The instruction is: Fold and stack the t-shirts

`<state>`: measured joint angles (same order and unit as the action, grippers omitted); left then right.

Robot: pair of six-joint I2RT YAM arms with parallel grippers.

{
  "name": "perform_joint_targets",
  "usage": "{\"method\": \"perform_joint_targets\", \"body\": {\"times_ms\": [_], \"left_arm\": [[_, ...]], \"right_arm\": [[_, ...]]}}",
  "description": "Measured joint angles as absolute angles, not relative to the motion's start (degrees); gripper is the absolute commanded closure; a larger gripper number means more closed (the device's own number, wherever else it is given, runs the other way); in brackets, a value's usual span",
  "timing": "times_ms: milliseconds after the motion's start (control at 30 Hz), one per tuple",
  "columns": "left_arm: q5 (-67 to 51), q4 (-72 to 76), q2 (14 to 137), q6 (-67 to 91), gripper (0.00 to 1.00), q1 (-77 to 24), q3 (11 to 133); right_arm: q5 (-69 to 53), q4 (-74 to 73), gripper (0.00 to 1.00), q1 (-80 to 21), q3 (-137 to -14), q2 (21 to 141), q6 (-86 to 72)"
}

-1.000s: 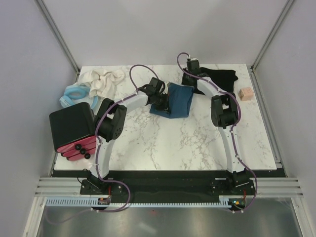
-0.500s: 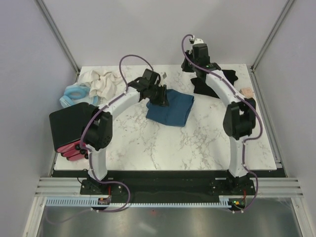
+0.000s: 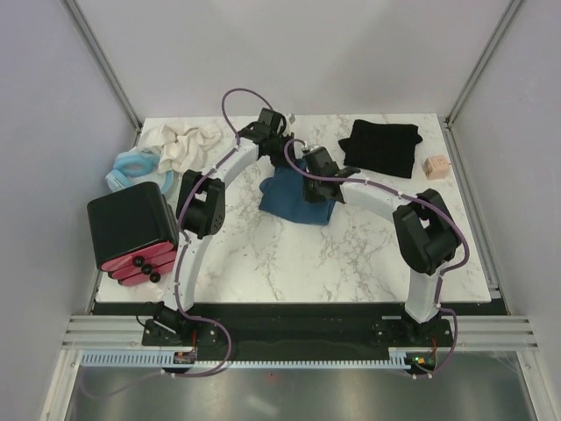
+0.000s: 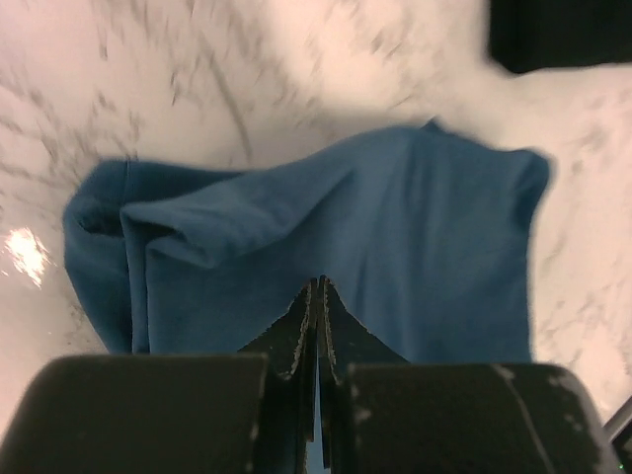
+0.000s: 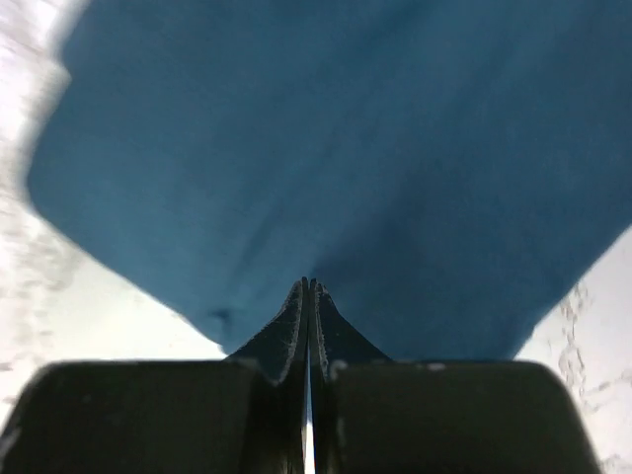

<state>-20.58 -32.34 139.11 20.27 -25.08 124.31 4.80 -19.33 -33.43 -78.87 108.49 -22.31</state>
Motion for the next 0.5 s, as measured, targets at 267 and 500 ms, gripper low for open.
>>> {"method": "perform_joint_targets", "body": {"times_ms": [267, 500], "left_arm": [[-20.9, -33.1, 141.3, 20.1, 0.98, -25.1, 121.1], [-20.9, -32.3, 142.9, 20.2, 0.98, -24.6, 121.4]], "right_arm": [[6.6, -18.0, 1.0, -32.5, -75.3, 108.9, -23.0], [7.9, -15.1, 1.0, -32.5, -69.8, 108.8, -23.8]]}}
